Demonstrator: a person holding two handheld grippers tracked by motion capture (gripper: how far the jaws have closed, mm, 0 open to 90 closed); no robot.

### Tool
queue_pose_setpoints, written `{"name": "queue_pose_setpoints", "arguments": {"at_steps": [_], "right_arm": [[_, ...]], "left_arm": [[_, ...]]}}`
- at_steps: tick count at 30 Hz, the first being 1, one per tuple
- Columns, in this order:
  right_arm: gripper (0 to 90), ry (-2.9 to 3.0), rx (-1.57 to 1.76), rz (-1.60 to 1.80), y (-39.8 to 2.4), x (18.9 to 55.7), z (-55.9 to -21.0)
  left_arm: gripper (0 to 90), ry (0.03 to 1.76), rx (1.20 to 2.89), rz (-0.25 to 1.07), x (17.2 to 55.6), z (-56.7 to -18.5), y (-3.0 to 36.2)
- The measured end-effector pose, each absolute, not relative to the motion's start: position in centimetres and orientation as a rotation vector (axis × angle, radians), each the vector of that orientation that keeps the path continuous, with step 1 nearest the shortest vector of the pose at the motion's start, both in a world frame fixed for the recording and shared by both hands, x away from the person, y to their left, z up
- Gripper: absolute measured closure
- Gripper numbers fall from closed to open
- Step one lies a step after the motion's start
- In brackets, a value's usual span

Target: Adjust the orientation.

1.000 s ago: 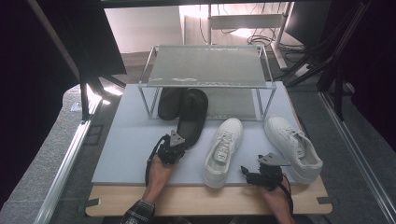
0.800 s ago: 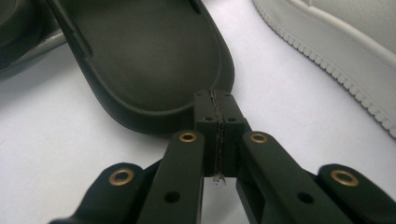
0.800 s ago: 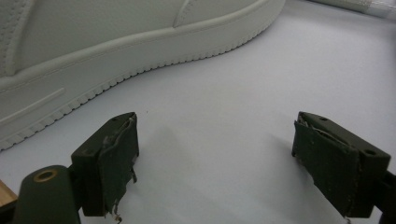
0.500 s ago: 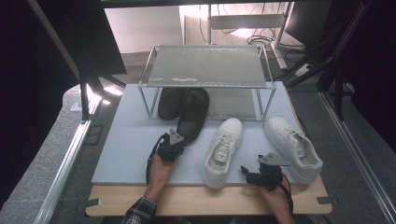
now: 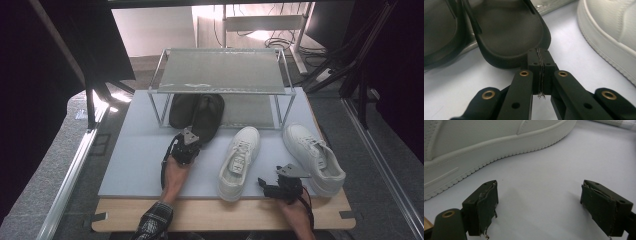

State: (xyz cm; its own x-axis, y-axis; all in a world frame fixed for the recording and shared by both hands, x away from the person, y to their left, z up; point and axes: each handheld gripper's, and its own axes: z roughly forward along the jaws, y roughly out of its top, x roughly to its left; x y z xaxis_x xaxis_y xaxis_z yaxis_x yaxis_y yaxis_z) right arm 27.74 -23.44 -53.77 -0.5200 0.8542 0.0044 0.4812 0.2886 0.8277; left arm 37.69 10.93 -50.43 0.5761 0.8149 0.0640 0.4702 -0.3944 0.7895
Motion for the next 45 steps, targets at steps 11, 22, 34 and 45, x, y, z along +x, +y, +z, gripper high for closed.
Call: {"name": "queue_pose_setpoints", "arguments": {"at_steps": [11, 22, 34, 45], "right_arm": [[15.1, 2.12, 1.195, 1.128, -23.4, 27.7, -53.8], [15.1, 2.121, 1.195, 1.129, -23.5, 27.7, -53.8], [15.1, 2.121, 1.196, 1.133, -23.5, 27.8, -53.8], [15.0, 2.121, 1.199, 1.138, -23.5, 27.8, -53.8]], "left_arm": [[88.8, 1.075, 2.022, 0.587, 39.7, -50.6, 10.8], [88.8, 1.104, 2.023, 0.608, 41.2, -50.6, 10.2], [88.8, 1.148, 2.016, 0.613, 42.8, -50.7, 9.4], [88.3, 1.185, 1.994, 0.598, 43.6, -50.8, 9.5]]}}
